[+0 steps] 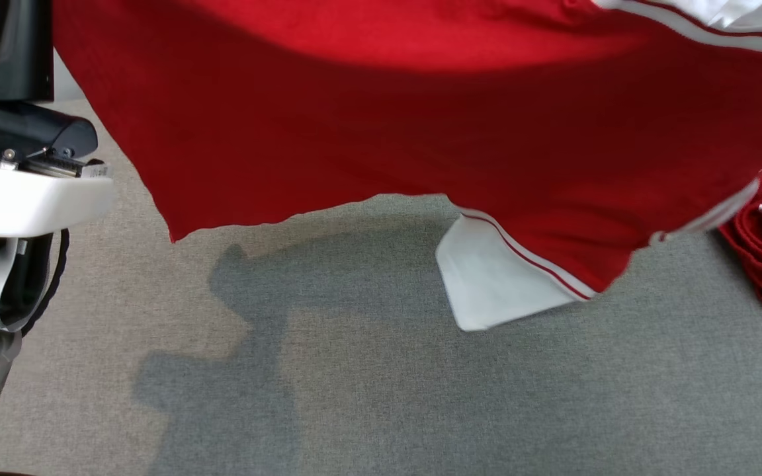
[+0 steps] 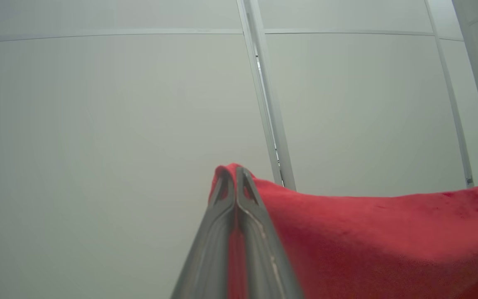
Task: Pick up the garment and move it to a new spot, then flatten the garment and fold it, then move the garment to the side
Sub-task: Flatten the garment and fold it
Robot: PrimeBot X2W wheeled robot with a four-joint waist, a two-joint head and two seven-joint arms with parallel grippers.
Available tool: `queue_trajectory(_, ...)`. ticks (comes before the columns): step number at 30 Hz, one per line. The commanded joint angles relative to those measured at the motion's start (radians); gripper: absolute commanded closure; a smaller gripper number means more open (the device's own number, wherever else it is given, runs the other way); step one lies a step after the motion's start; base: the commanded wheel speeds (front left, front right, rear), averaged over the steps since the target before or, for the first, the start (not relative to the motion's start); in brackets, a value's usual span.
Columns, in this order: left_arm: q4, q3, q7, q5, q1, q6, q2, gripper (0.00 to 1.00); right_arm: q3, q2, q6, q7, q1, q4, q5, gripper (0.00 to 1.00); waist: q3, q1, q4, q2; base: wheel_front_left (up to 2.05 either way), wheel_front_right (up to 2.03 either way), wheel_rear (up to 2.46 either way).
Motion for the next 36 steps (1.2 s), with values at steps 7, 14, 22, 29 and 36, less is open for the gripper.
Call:
queue_trajectory(7, -0.029, -0.003, 0.032, 0.012, -0.053, 0.014, 0.009, 1.0, 0.028, -0.027, -0.001, 0.034, -0.083, 0.028, 0.041, 1.0, -0.005, 0.0, 0.008, 0.0, 0.0, 0.0, 0.0)
queue_trajectory(14, 0.062, -0.022, 0.025, -0.023, -0.138, -0.045, -0.017, 1.0, 0.105, -0.071, -0.001, 0.035, -0.225, 0.14, 0.083, 1.0, 0.049, 0.0, 0.011, 0.0, 0.0, 0.0, 0.0)
queue_trajectory(22, 0.354, -0.046, -0.033, -0.036, -0.38, -0.15, -0.083, 1.0, 0.247, -0.094, -0.001, -0.051, -0.559, 0.437, 0.127, 1.0, 0.142, 0.0, 0.024, 0.0, 0.0, 0.0, 0.0)
queue_trajectory(29, 0.701, -0.071, -0.09, -0.025, -0.608, -0.225, -0.149, 1.0, 0.304, -0.021, -0.001, -0.14, -0.874, 0.792, 0.195, 1.0, 0.191, 0.0, 0.035, 0.0, 0.0, 0.0, 0.0)
queue_trajectory(36, 0.976, -0.077, -0.121, -0.056, -0.745, -0.268, -0.219, 1.0, 0.319, 0.062, -0.001, -0.206, -1.07, 1.097, 0.245, 1.0, 0.205, 0.0, 0.041, 0.0, 0.0, 0.0, 0.0)
